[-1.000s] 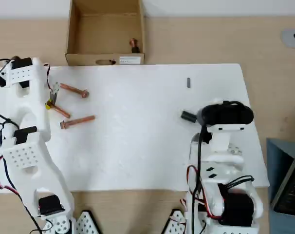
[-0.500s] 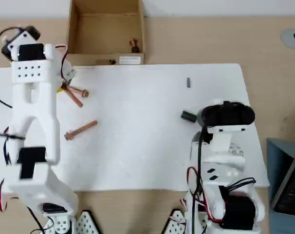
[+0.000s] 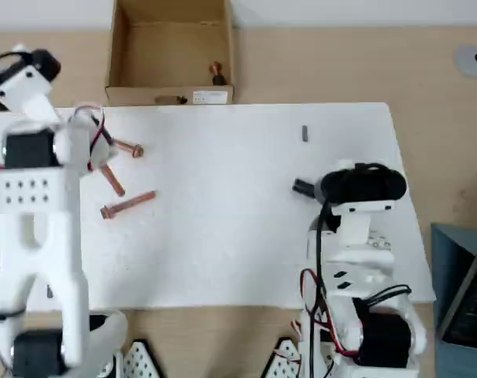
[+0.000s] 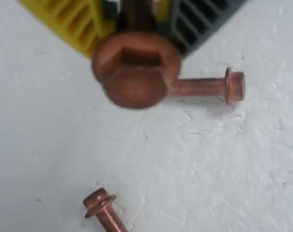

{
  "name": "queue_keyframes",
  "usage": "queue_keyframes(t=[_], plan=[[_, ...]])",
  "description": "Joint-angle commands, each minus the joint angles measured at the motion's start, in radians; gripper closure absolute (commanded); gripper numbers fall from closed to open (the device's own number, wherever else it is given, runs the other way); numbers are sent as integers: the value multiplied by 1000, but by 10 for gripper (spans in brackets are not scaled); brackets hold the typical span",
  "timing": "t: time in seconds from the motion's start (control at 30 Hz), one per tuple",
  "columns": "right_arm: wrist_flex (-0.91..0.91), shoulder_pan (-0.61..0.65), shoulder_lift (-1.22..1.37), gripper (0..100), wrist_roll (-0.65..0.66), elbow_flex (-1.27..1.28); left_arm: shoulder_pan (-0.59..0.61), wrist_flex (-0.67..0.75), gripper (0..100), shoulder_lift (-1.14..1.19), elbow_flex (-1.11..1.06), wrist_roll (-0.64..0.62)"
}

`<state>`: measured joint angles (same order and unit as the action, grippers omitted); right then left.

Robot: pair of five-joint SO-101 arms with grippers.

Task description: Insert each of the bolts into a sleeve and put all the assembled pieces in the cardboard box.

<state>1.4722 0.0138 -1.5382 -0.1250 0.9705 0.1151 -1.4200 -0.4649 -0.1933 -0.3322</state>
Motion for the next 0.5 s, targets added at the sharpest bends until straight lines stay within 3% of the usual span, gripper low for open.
queue_keyframes(t=[0.0, 0.27, 0.47], plan=[[-46, -5, 2, 989, 8, 22, -9, 114, 998, -208, -193, 28], [-195, -2, 2, 989, 75, 125, -9, 396, 998, -565, -565, 71], [-328, 140, 2, 989, 72, 231, -11, 500, 998, -641, -667, 71]])
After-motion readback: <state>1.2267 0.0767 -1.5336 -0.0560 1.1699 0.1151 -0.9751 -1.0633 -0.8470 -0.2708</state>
